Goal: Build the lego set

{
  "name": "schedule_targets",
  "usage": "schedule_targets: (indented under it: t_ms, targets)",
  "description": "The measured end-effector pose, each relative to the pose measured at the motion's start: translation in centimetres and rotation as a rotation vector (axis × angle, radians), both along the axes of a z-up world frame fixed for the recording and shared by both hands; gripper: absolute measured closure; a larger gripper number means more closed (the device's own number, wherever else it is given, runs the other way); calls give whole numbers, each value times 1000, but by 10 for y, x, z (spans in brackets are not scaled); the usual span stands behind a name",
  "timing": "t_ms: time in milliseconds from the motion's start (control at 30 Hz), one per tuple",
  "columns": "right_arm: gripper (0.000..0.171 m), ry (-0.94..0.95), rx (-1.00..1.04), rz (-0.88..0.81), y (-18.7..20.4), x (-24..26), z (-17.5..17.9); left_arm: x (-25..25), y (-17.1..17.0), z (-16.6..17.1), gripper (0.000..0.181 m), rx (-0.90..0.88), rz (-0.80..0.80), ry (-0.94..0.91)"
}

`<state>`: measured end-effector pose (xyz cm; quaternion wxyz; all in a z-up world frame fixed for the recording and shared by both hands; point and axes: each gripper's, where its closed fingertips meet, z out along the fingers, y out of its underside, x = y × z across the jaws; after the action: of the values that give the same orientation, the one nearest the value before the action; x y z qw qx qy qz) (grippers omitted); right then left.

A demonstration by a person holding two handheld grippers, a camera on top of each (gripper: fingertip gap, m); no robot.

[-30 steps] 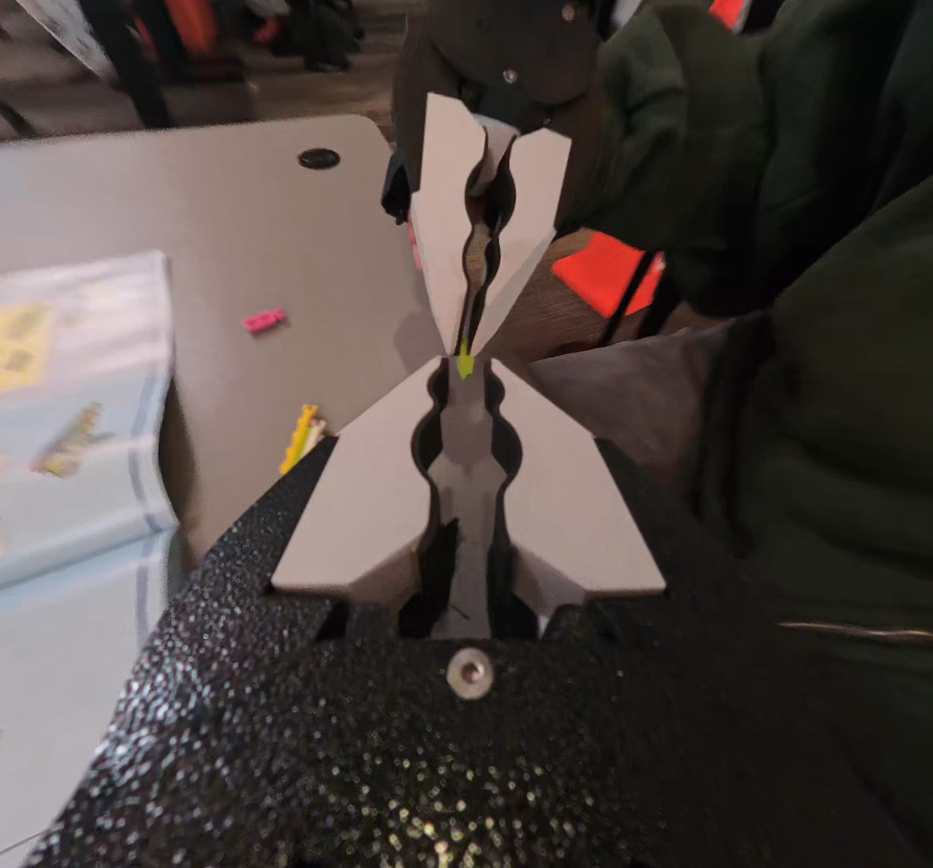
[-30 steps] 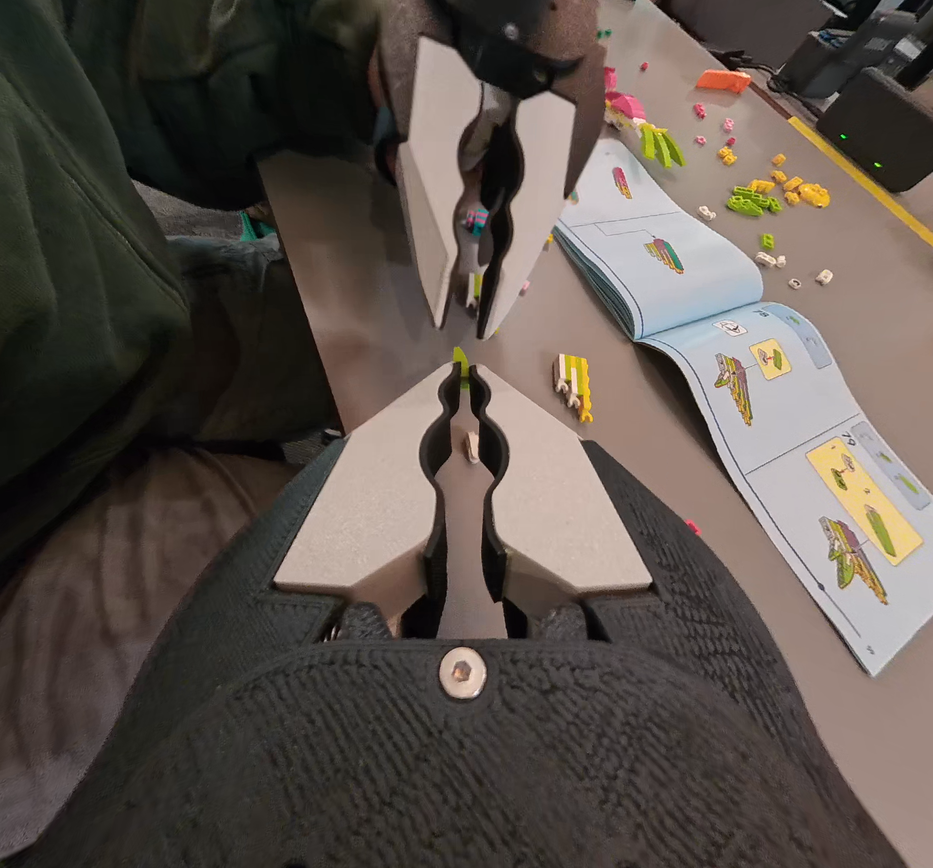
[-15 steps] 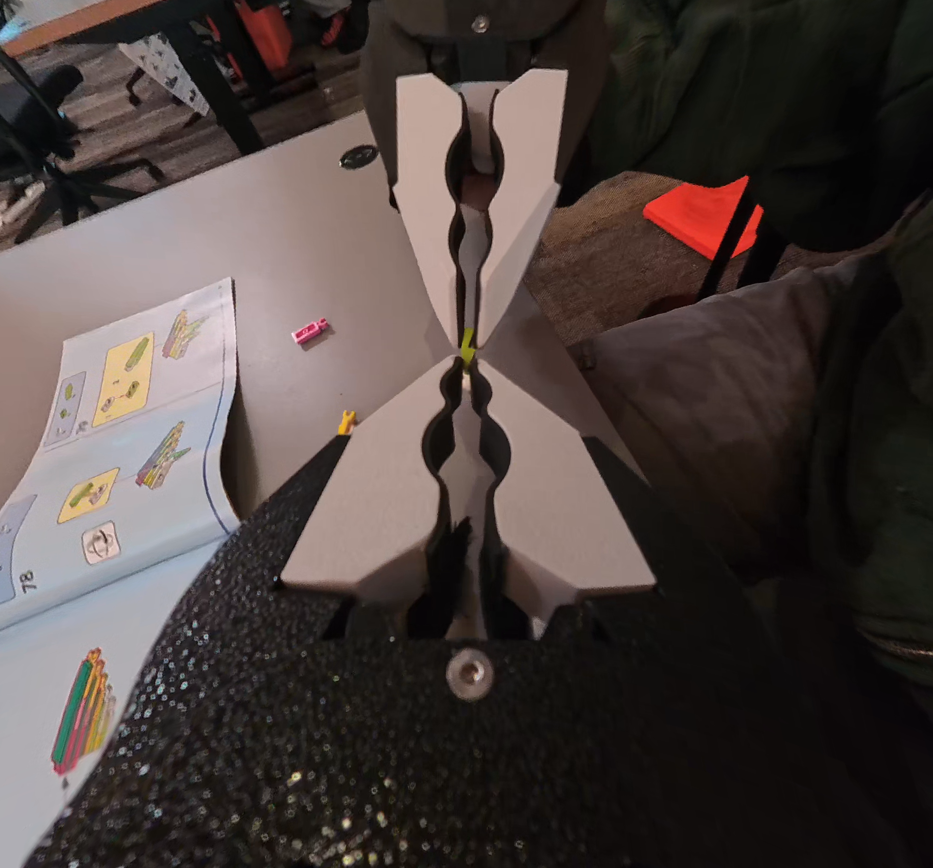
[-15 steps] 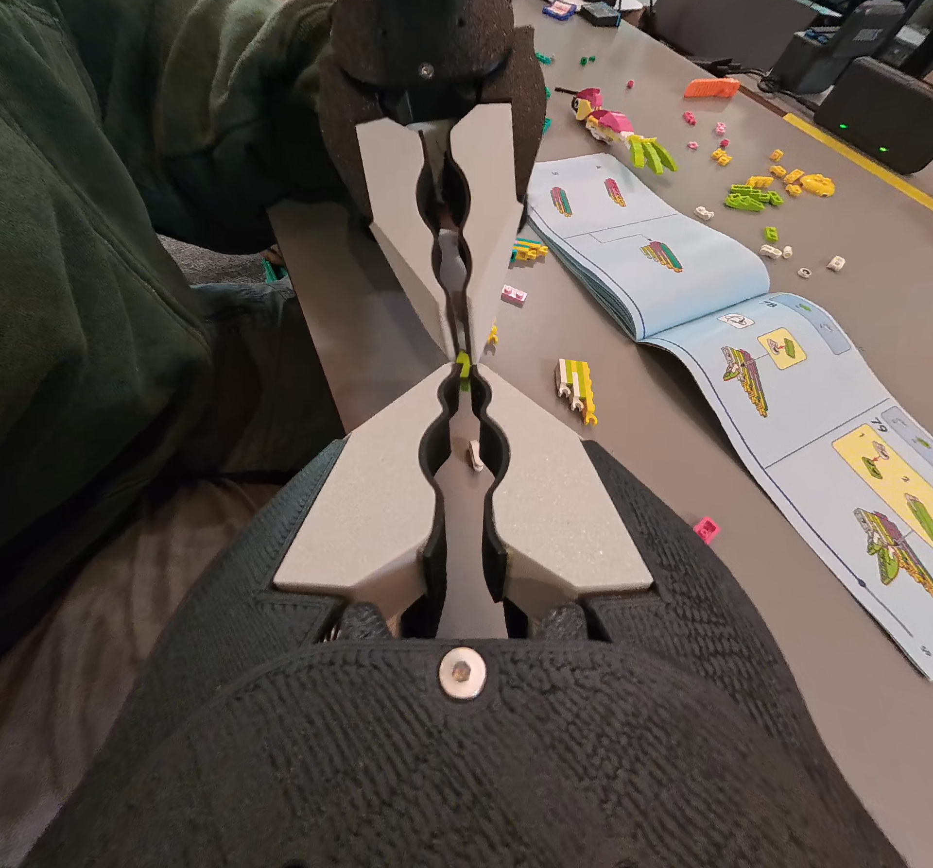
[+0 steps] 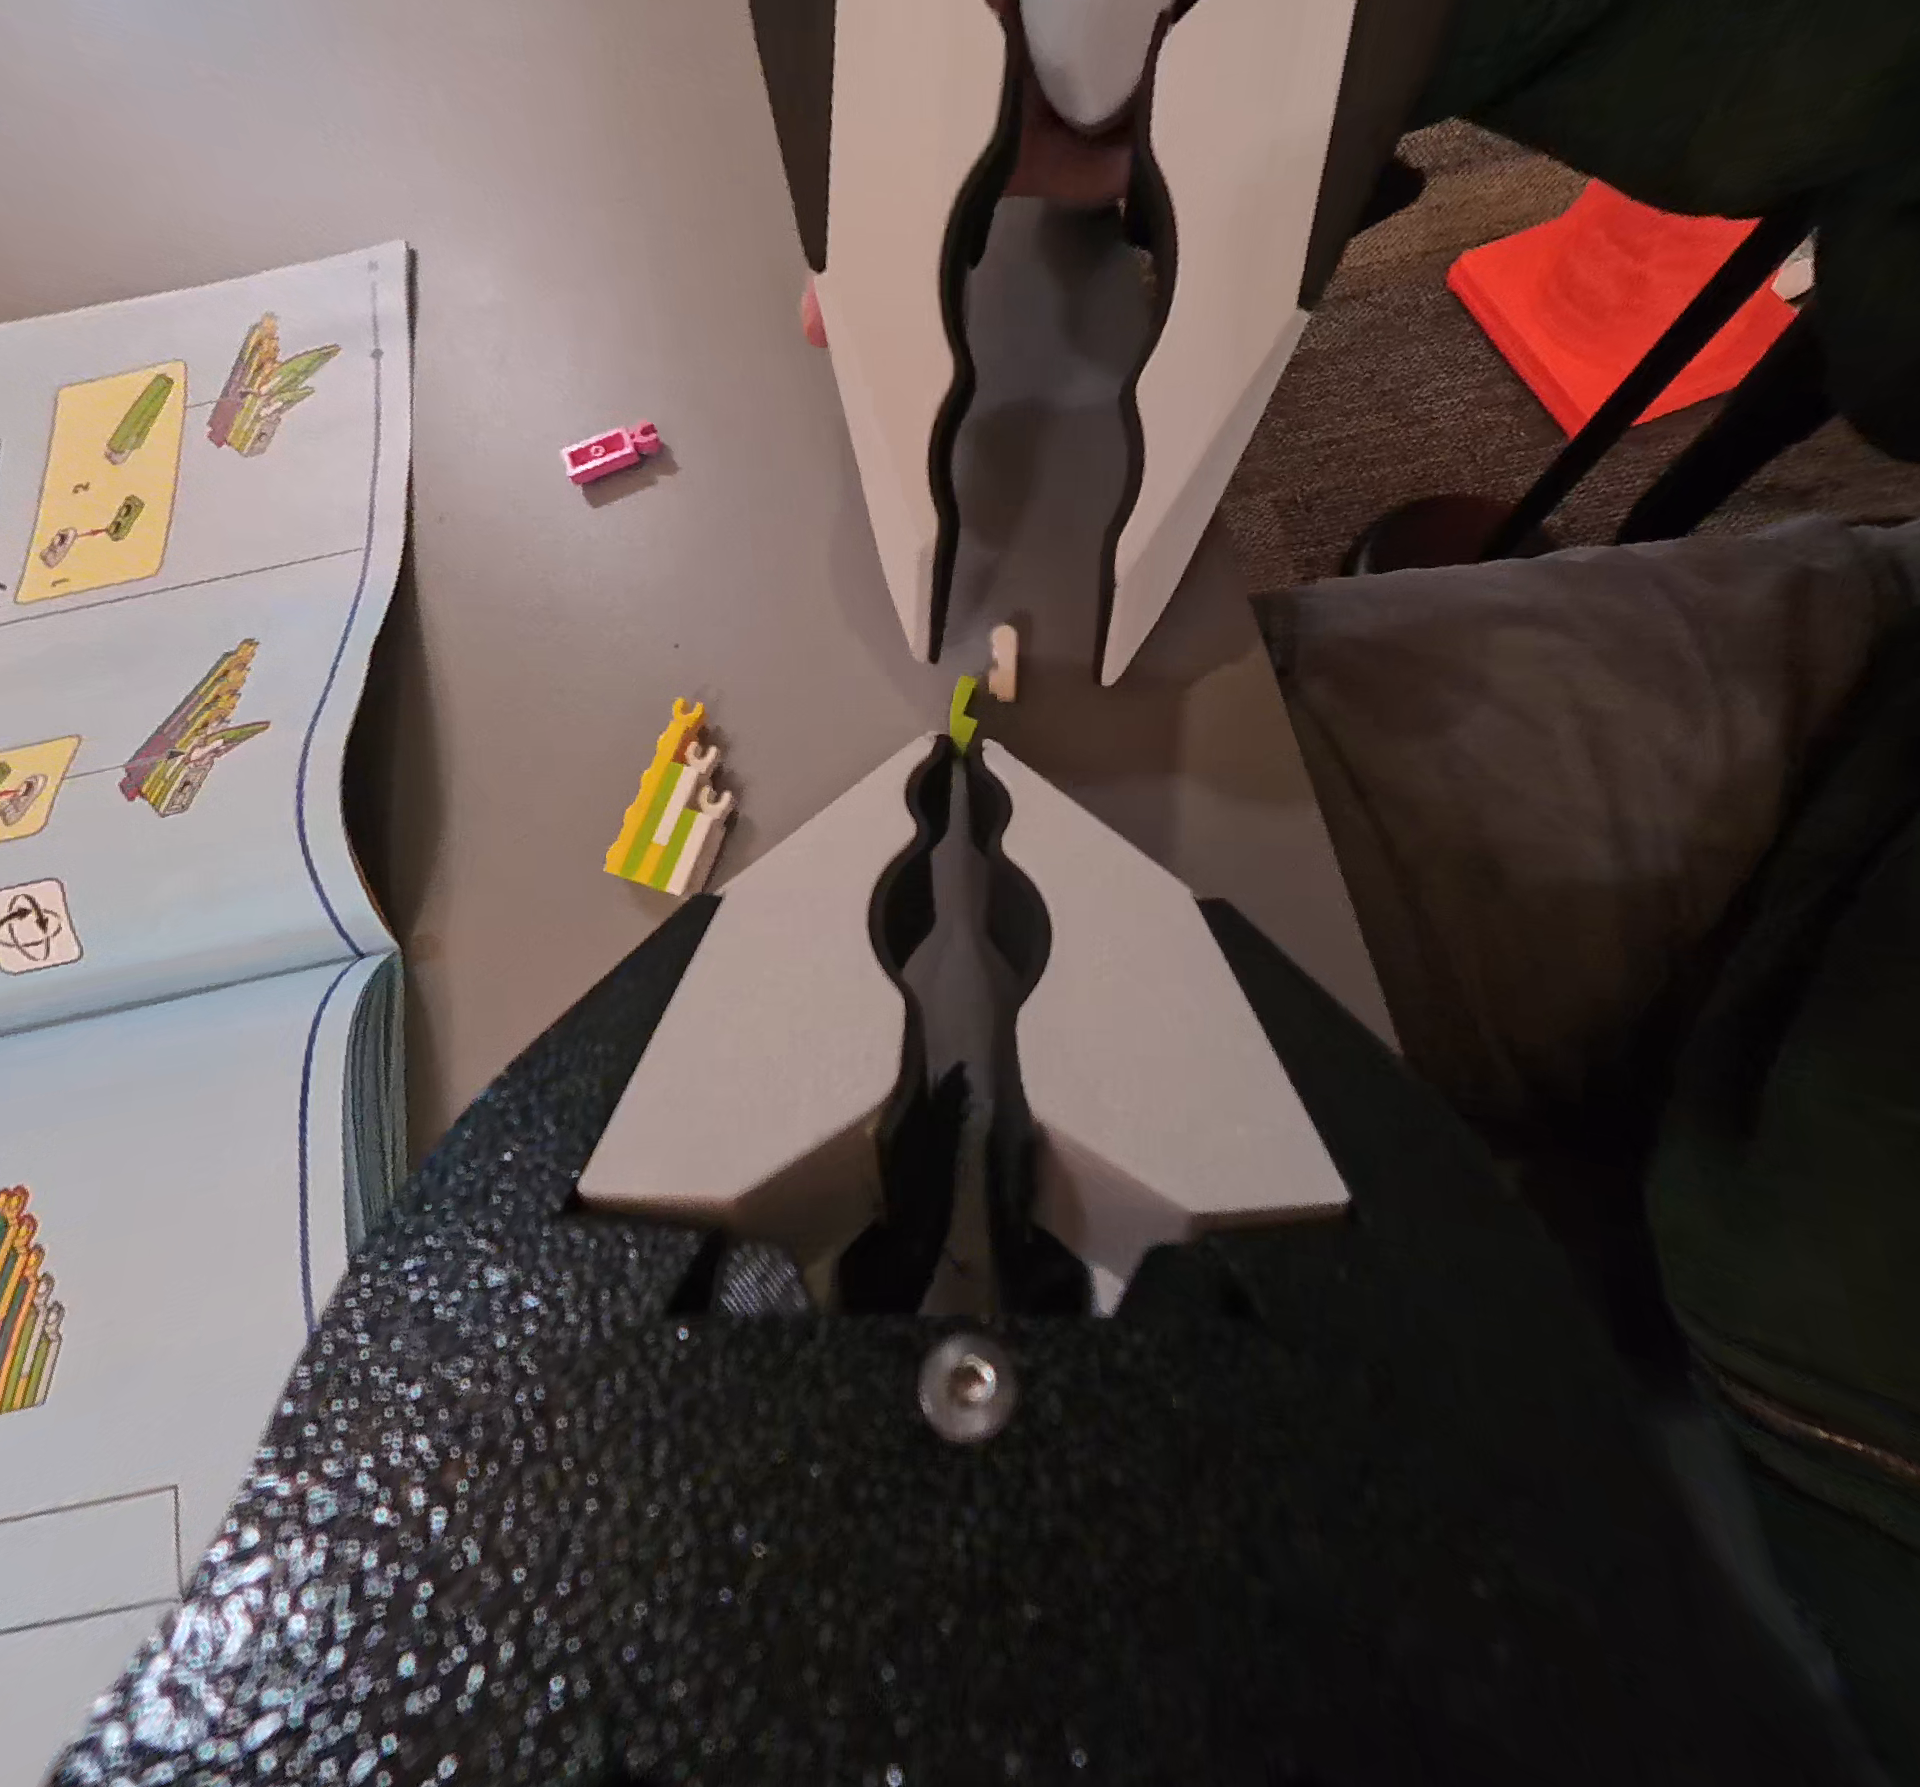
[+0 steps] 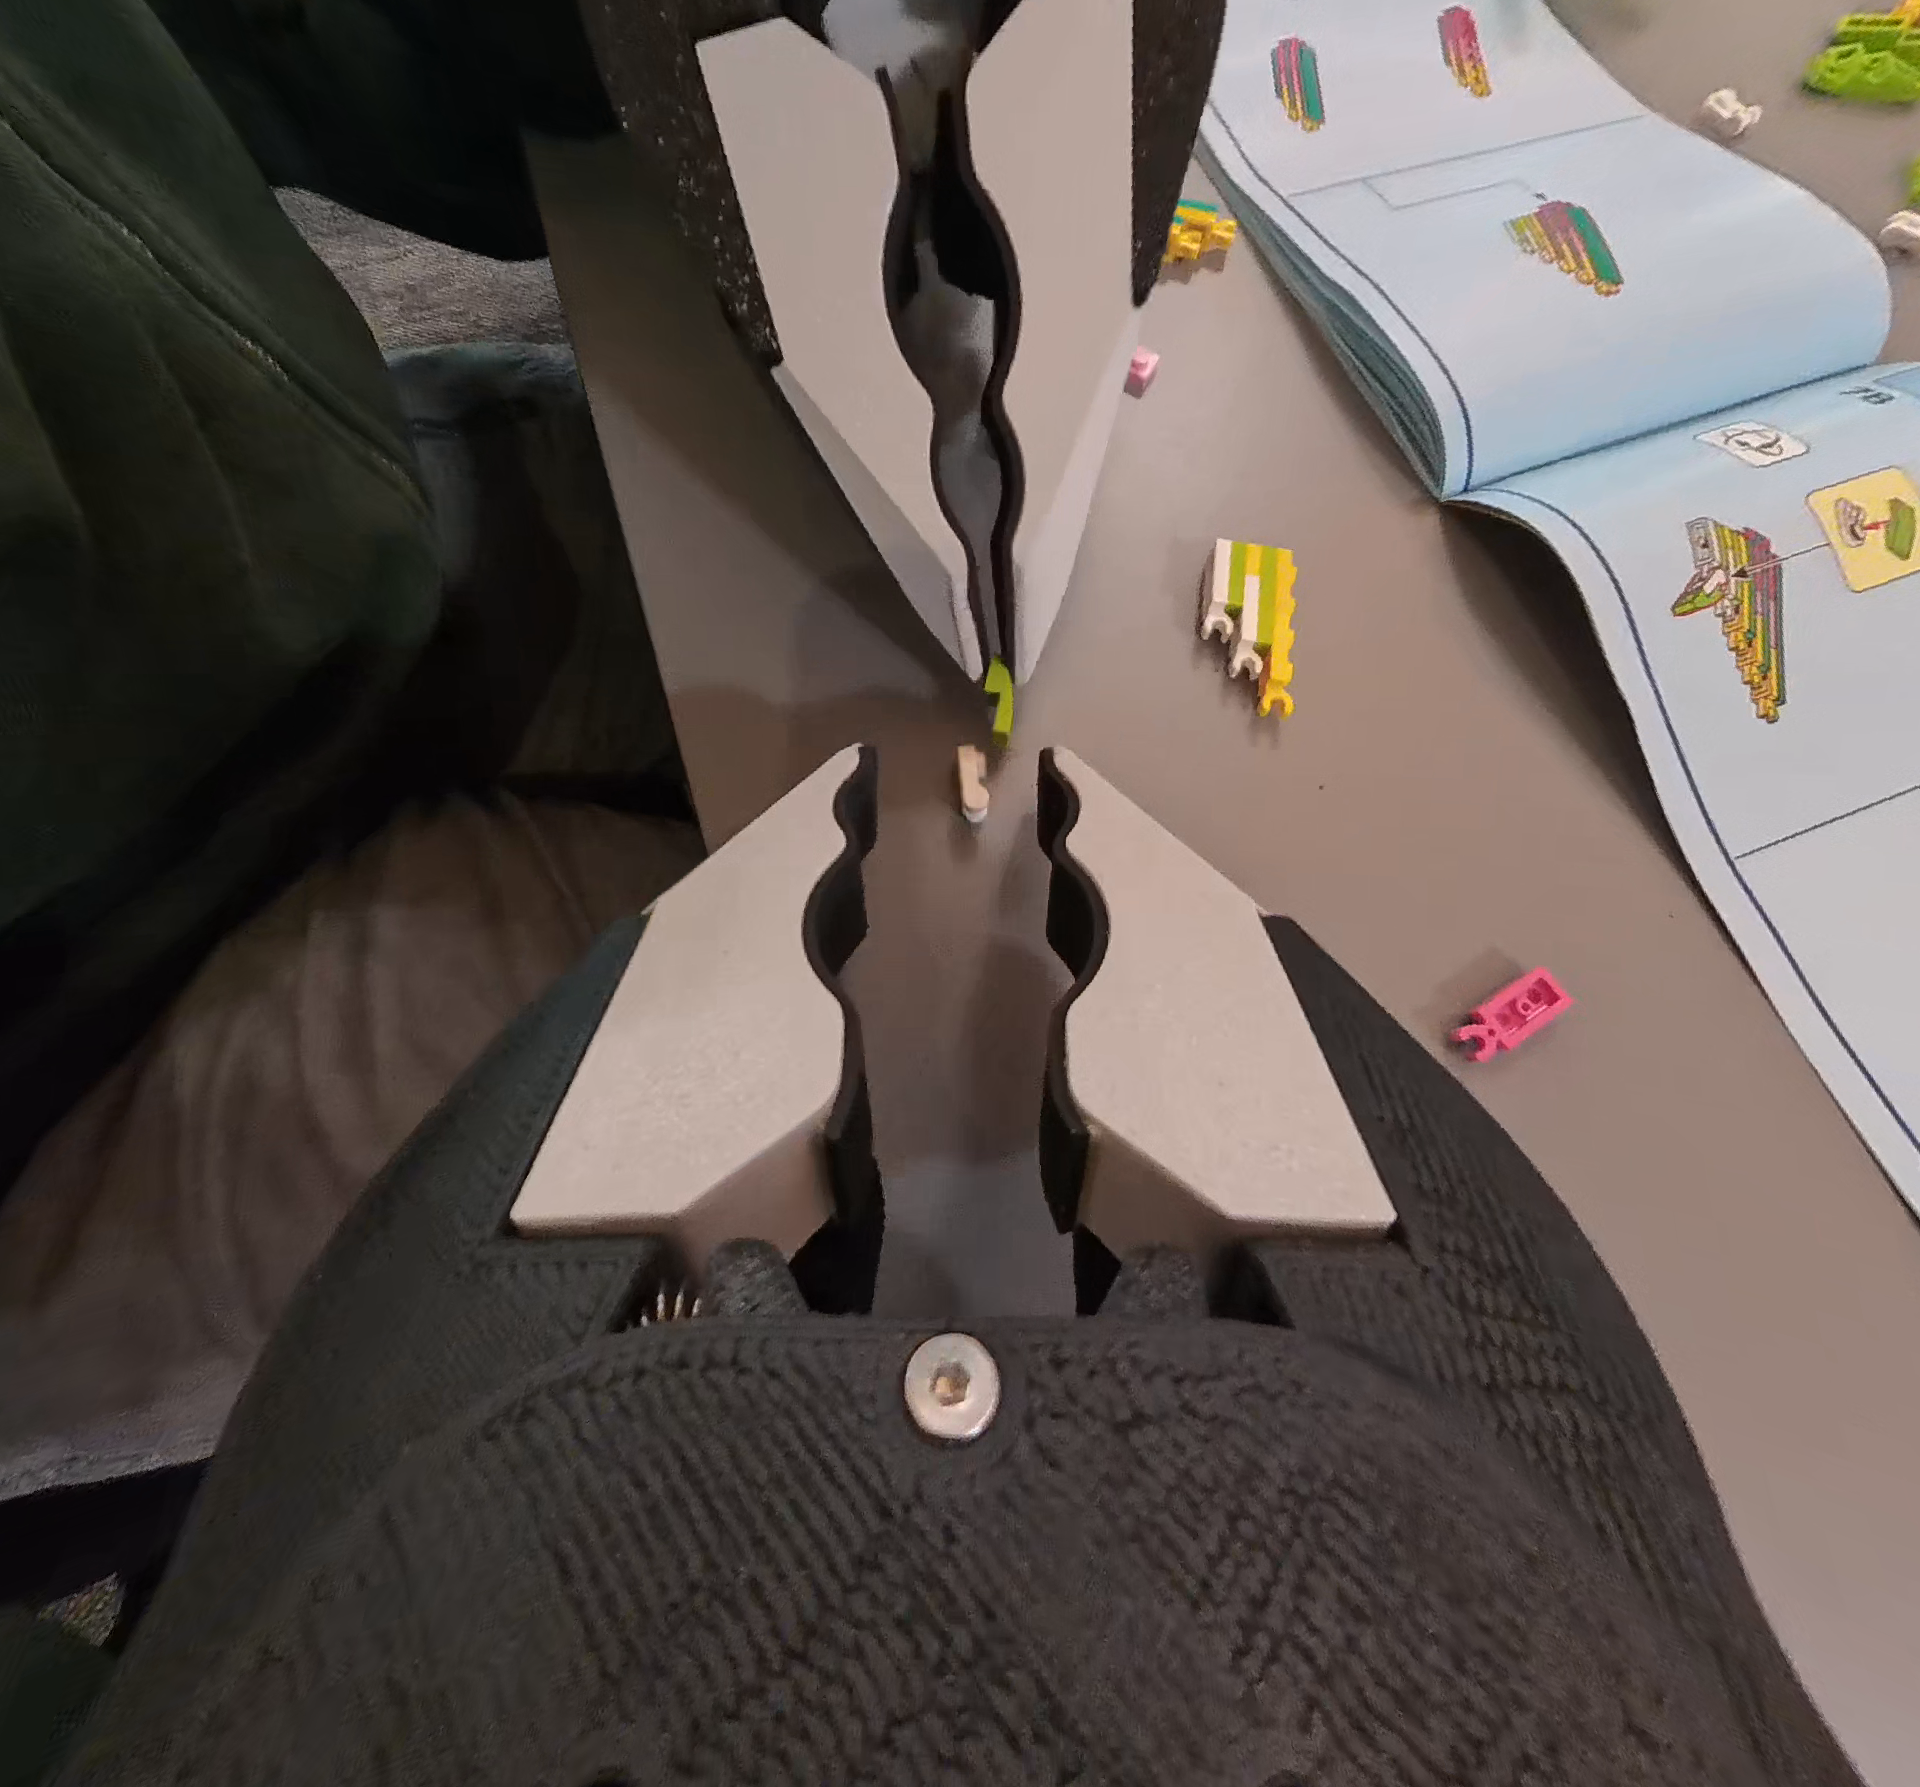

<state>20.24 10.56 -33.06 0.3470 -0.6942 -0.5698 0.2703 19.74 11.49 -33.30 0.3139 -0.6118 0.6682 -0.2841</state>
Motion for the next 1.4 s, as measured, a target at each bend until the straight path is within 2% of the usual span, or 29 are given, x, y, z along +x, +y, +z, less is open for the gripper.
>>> schedule_targets:
  t_ms: [567, 933, 1400]
  targets:
    - [152, -33, -4, -31, 3, 3, -6, 7, -6, -5, 180, -15, -2, 73]
    - [156, -32, 8, -34, 3, 3, -5, 3, -13, -5, 166, -37, -44, 87]
    - [164, -48, 59, -6, 2, -1, -6, 5, -16, -5, 166, -49, -54, 78]
